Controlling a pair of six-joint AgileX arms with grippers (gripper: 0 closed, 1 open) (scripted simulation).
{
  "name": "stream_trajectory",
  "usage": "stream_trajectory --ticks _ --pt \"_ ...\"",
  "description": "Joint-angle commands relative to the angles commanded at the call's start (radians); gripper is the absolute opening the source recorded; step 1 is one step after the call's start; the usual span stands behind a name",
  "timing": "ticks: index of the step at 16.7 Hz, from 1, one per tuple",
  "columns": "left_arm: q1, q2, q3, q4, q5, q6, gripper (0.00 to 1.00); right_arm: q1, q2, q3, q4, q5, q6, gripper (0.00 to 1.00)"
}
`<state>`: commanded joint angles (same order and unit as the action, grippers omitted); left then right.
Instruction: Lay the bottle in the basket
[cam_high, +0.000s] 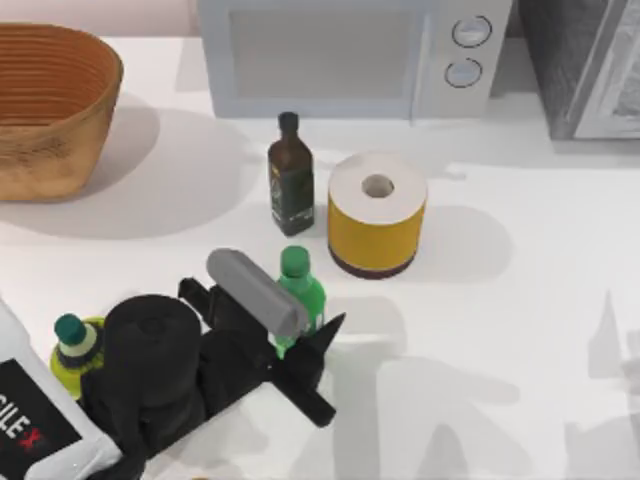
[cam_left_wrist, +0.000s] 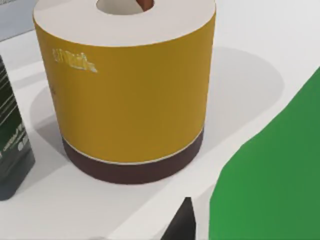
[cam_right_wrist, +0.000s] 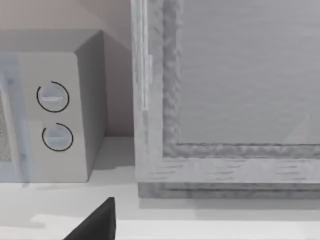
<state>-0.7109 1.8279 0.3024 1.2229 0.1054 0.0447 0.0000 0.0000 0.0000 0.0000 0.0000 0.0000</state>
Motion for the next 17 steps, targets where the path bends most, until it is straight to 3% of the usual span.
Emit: stream_trajectory --ticks 6,9,12,17 --pt "0.004 -0.012 0.008 -0.013 0.002 0.002 0.0 0.0 0.0 0.0 0.0 0.0 0.0 1.0" --pt "0.042 -0.083 0.081 -0.109 0.012 0.009 0.0 0.0 0.0 0.0 0.0 0.0 0.0 1.0" --pt "0.151 -0.179 0.218 -0.301 0.028 0.021 0.0 0.0 0.0 0.0 0.0 0.0 0.0 1.0" --pt "0.426 -0.299 0.512 -0.72 0.051 0.037 0.0 0.0 0.0 0.0 0.0 0.0 0.0 1.0"
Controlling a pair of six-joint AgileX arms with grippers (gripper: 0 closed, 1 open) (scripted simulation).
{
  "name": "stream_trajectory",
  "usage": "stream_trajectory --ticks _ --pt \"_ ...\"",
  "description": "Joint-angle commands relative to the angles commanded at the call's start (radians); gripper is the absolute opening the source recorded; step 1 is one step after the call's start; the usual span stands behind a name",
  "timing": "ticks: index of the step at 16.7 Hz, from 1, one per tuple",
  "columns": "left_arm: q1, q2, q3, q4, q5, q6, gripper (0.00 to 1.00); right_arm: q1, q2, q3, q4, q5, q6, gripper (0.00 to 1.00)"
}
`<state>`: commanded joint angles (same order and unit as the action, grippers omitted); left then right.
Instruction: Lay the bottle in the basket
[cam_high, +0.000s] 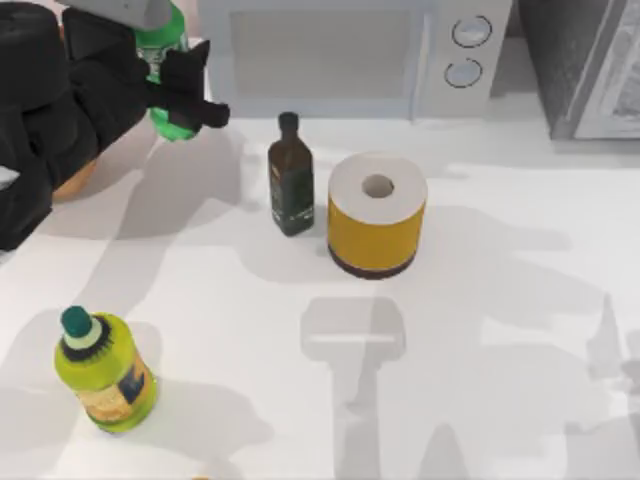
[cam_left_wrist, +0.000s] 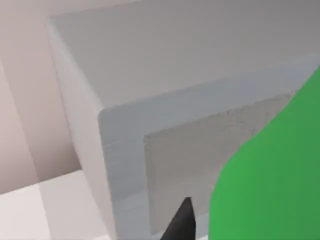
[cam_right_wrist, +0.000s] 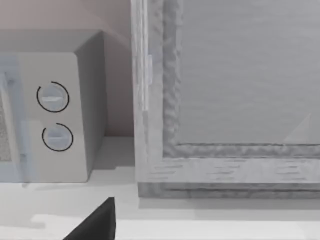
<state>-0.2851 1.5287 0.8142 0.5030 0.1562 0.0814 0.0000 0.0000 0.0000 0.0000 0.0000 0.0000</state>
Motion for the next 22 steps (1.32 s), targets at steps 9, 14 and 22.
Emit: stream_trajectory --ticks 9,14,22 --pt "0.392 -0.033 0.424 -0.532 0.006 -0.008 0.0 0.0 0.0 0.0 0.0 0.0 0.0 1.0" --pt "0.43 -0.022 0.452 -0.562 0.003 -0.011 0.0 0.0 0.0 0.0 0.0 0.0 0.0 1.0" --pt "0.421 0.068 0.453 -0.474 -0.007 -0.011 0.0 0.0 0.0 0.0 0.0 0.0 0.0 1.0"
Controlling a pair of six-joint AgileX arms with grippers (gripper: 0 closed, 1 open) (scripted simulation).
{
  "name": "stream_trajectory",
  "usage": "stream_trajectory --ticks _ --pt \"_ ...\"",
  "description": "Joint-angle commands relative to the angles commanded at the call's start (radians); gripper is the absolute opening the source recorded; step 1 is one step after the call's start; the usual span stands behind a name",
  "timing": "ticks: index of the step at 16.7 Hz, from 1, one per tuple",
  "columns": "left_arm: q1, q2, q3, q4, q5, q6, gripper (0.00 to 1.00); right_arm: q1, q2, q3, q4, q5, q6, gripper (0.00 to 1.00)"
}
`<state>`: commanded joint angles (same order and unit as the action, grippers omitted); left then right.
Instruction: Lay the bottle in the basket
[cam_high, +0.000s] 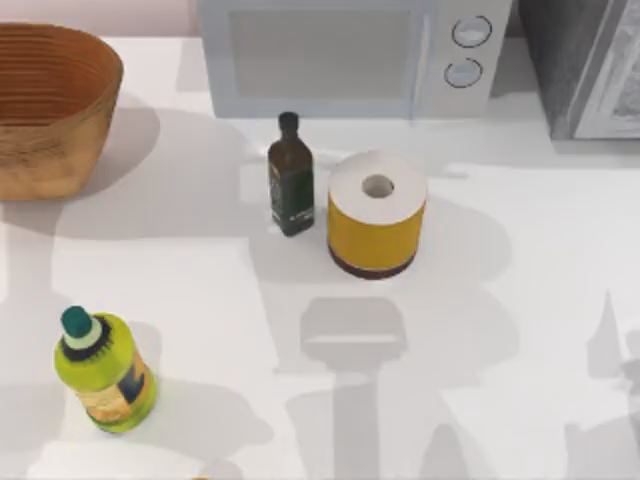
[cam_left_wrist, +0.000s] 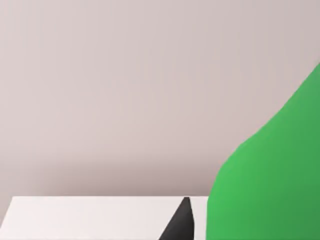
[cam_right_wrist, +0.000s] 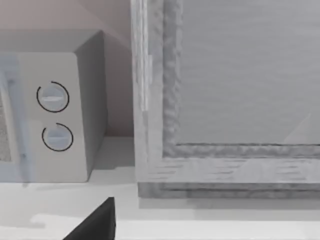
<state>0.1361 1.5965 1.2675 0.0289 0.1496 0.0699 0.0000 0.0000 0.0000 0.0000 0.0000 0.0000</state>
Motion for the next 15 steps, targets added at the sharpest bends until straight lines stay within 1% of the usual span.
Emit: stream_trajectory --ticks 5,9,15 --pt "-0.009 0.09 0.001 0.09 -0.005 -0.003 0.0 0.0 0.0 0.0 0.0 0.0 0.0 1.0" --pt "-0.01 0.095 0.001 0.095 -0.005 -0.004 0.0 0.0 0.0 0.0 0.0 0.0 0.0 1.0" --pt "-0.01 0.095 0.001 0.095 -0.005 -0.004 0.45 0.0 0.0 0.0 0.0 0.0 0.0 1.0"
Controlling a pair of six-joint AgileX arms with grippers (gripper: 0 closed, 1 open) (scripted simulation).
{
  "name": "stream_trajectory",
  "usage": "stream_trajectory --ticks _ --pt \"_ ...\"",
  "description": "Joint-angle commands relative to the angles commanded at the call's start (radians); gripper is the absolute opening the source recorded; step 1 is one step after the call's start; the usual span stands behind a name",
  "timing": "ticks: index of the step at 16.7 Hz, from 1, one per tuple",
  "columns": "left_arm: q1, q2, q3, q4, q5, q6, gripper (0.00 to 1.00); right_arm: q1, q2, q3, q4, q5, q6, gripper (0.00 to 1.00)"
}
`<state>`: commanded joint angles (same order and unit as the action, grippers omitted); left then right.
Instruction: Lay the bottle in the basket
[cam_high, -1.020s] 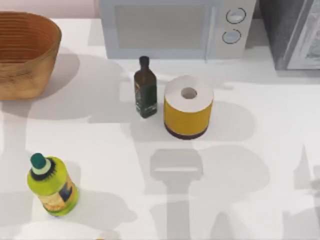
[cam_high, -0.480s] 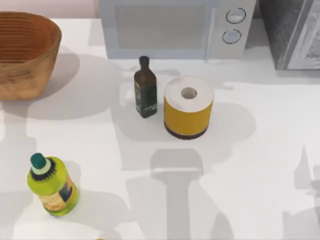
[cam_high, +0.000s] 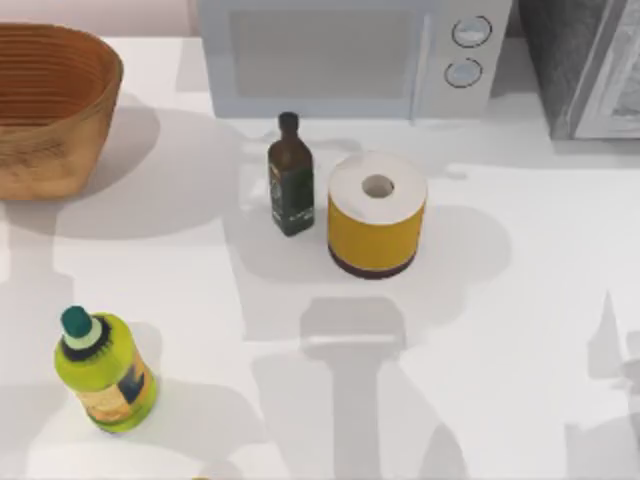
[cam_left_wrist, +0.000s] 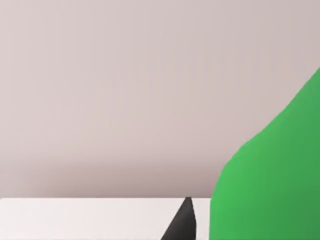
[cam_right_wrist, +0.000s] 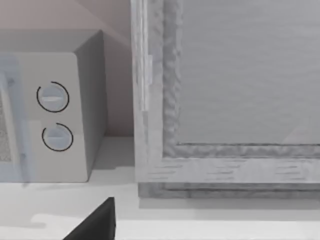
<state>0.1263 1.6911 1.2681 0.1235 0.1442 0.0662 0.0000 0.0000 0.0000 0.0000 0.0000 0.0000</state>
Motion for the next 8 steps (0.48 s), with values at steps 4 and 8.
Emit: stream_trajectory --ticks 4,8 --pt "0.0 0.0 0.0 0.0 0.0 0.0 0.75 0.0 0.0 0.0 0.0 0.0 0.0 1.0" --pt "0.0 0.0 0.0 0.0 0.0 0.0 1.0 0.0 0.0 0.0 0.0 0.0 0.0 1.0"
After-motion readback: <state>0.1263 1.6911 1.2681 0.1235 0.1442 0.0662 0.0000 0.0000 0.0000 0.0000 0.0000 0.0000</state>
